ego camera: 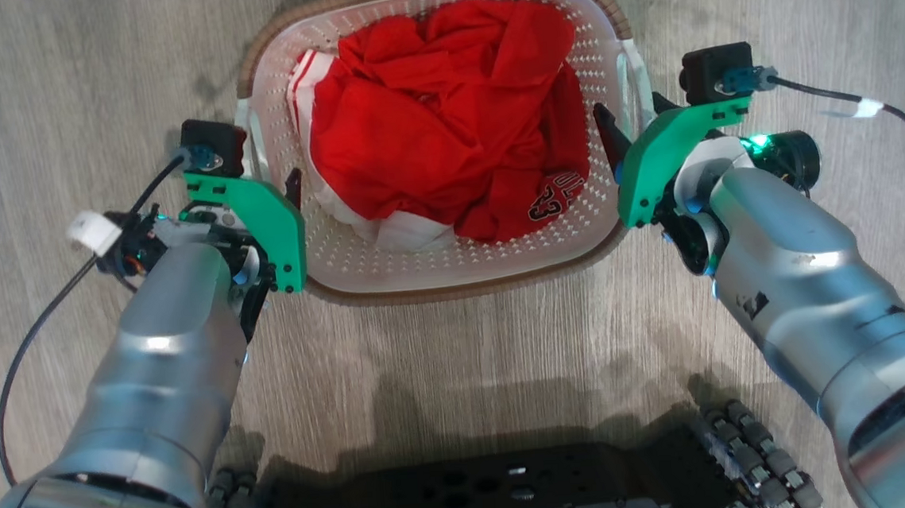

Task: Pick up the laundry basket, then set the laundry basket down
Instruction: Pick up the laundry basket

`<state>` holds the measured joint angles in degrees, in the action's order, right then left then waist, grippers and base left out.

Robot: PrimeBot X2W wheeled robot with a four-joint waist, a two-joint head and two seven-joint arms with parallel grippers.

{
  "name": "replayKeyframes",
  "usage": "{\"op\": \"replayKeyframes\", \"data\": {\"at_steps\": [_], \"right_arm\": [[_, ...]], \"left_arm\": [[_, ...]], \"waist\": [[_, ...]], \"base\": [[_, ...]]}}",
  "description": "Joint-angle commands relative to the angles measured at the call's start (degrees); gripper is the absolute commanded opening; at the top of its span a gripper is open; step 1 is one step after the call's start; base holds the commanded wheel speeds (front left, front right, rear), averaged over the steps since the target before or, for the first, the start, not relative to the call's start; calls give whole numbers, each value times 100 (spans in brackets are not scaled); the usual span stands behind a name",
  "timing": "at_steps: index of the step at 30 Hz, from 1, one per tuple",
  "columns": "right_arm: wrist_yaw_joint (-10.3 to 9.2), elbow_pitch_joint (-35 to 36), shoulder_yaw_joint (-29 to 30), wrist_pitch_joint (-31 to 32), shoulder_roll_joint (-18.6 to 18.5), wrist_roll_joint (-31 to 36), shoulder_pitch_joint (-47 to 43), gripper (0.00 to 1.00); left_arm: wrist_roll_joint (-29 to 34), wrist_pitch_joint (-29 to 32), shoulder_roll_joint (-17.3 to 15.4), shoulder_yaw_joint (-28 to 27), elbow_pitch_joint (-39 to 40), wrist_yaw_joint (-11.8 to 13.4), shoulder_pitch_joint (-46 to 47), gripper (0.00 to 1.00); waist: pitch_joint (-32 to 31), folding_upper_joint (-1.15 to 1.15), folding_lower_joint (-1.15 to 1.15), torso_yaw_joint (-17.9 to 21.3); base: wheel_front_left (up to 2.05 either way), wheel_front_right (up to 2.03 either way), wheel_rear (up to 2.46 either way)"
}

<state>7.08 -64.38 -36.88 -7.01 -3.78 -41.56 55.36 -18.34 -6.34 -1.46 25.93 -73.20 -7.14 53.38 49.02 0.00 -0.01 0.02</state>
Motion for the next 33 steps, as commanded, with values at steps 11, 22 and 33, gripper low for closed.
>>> {"op": "replayKeyframes", "data": {"at_steps": [11, 22, 33], "right_arm": [[41, -198, -508, 61, 91, -360, 197, 100], [41, -234, -828, 125, 91, -791, 294, 100], [41, -291, -1119, 166, 91, -1170, 344, 7]], "left_arm": [[-462, 549, -142, 397, -17, -34, 278, 100], [-686, 697, -143, 685, -50, -35, 420, 100], [-867, 624, -160, 826, -67, -35, 451, 49]], "waist": [[313, 0, 1, -8], [442, 0, 1, -27], [500, 0, 1, -41]], "base": [[0, 0, 0], [0, 0, 0], [0, 0, 0]]}}
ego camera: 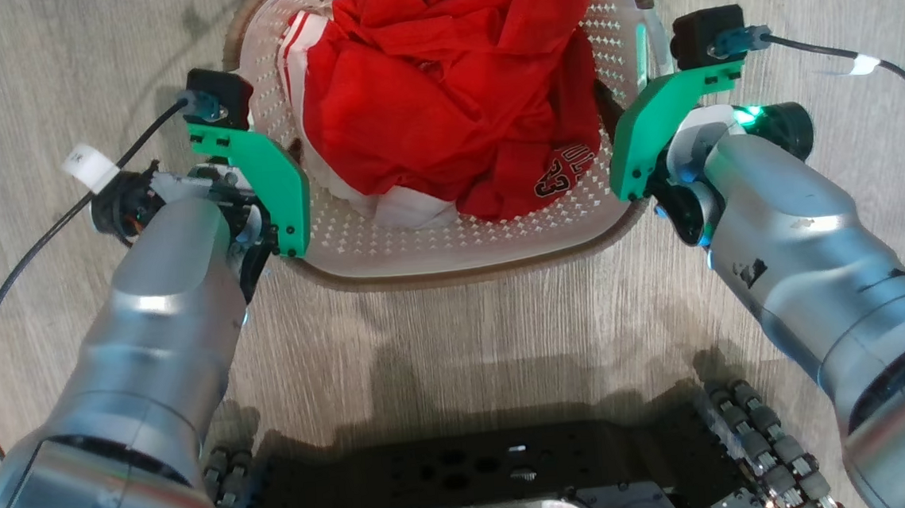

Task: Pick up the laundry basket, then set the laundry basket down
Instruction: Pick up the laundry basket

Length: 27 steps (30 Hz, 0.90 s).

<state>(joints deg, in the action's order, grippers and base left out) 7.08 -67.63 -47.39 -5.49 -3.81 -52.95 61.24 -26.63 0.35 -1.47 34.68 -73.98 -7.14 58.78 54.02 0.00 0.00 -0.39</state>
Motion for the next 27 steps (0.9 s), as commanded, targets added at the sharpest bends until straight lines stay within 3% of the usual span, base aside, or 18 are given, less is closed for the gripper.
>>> {"op": "replayKeyframes", "data": {"at_steps": [1, 2, 15, 27], "right_arm": [[41, 39, -99, 23, 93, -60, -242, 0], [41, 42, -127, 23, 93, -90, -238, 0], [41, -84, -386, 67, 93, -447, -159, 0], [41, -142, -799, 823, 93, -742, -348, 0]], "left_arm": [[-64, -23, -158, -36, 10, -35, -94, 5], [-81, 9, -157, -9, 10, -35, -102, 0], [-318, 98, -149, 413, 25, -35, -138, 0], [-753, 481, -167, 1126, 260, -35, -476, 0]], "waist": [[4, 0, 0, 1], [8, 0, 0, 2], [-20, 0, 0, -14], [-732, 0, 0, 35]], "base": [[0, 0, 0], [0, 0, 0], [0, 0, 0], [0, 0, 0]]}}
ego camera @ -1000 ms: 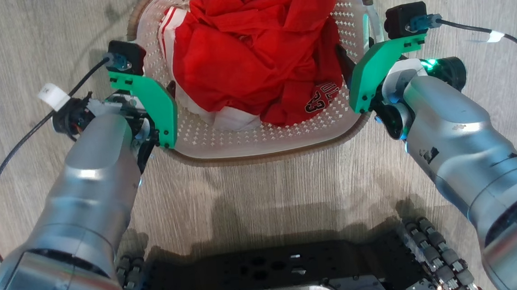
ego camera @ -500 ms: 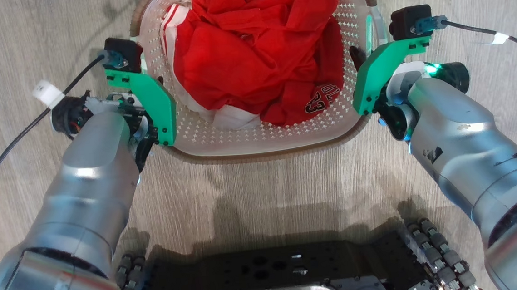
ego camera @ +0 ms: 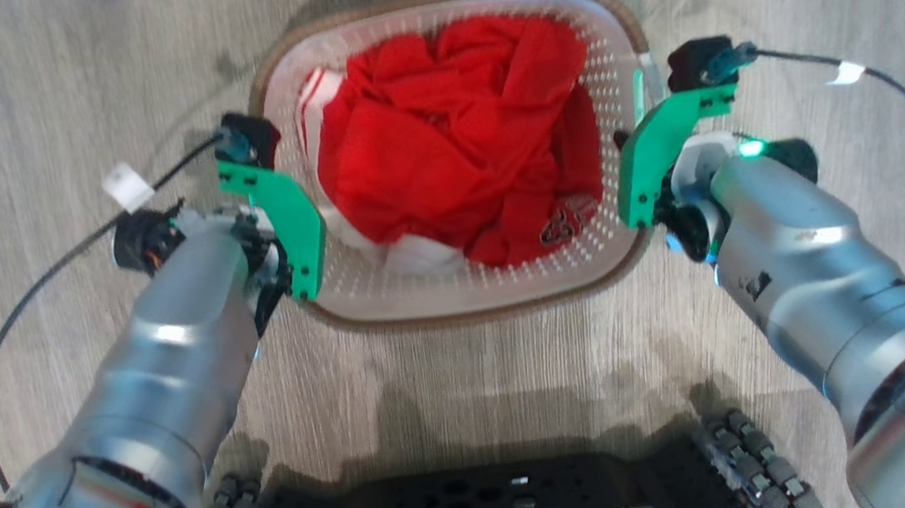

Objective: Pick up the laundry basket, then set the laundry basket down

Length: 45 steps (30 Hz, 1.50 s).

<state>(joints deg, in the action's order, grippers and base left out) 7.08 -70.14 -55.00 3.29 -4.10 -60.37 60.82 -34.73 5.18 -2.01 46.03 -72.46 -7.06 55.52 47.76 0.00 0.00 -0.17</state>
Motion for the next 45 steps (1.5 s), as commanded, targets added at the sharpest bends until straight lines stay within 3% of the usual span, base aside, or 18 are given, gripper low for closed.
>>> {"op": "replayKeyframes", "data": {"at_steps": [1, 30, 45], "right_arm": [[41, 125, -73, 14, 123, -33, -350, 0], [41, 447, -957, 1533, 123, -1076, -2069, 0], [41, 418, -1222, 1689, 123, -1289, -2283, 0]], "left_arm": [[21, 18, -124, 57, 121, -43, -196, 0], [-1772, 1382, -441, 1760, 906, -43, -1967, 0], [-2404, 1637, -370, 2122, 888, -43, -2295, 0]], "waist": [[-220, 0, 0, 19], [-4139, 0, 0, 230], [-4651, 0, 0, 145]], "base": [[0, 0, 0], [0, 0, 0], [0, 0, 0]]}}
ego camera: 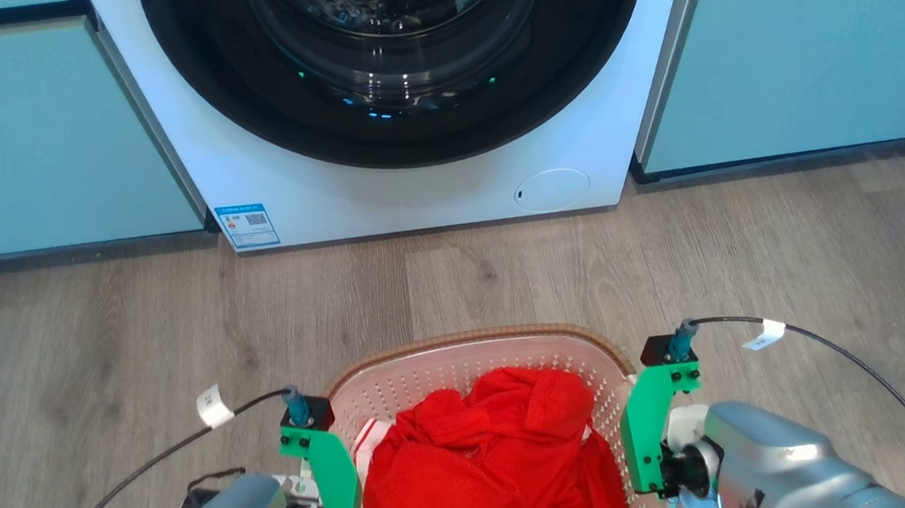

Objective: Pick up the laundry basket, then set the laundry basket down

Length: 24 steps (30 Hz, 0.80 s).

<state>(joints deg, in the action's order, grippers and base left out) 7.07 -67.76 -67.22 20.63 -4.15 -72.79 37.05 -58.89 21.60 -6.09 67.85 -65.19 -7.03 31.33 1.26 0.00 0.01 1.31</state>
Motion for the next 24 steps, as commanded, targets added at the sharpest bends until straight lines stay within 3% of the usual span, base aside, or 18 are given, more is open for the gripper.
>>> {"op": "replayKeyframes", "data": {"at_steps": [1, 24], "right_arm": [[42, 184, -12, -48, 127, -61, 92, 0], [42, 203, -266, -112, 127, -314, 100, 0]], "left_arm": [[-12, 0, 39, -35, 155, -46, 120, 0], [-442, -57, 53, 297, 48, -46, 37, 0]], "waist": [[-18, 0, -1, -7], [-218, 0, -1, -25]], "base": [[0, 0, 0], [0, 0, 0]]}}
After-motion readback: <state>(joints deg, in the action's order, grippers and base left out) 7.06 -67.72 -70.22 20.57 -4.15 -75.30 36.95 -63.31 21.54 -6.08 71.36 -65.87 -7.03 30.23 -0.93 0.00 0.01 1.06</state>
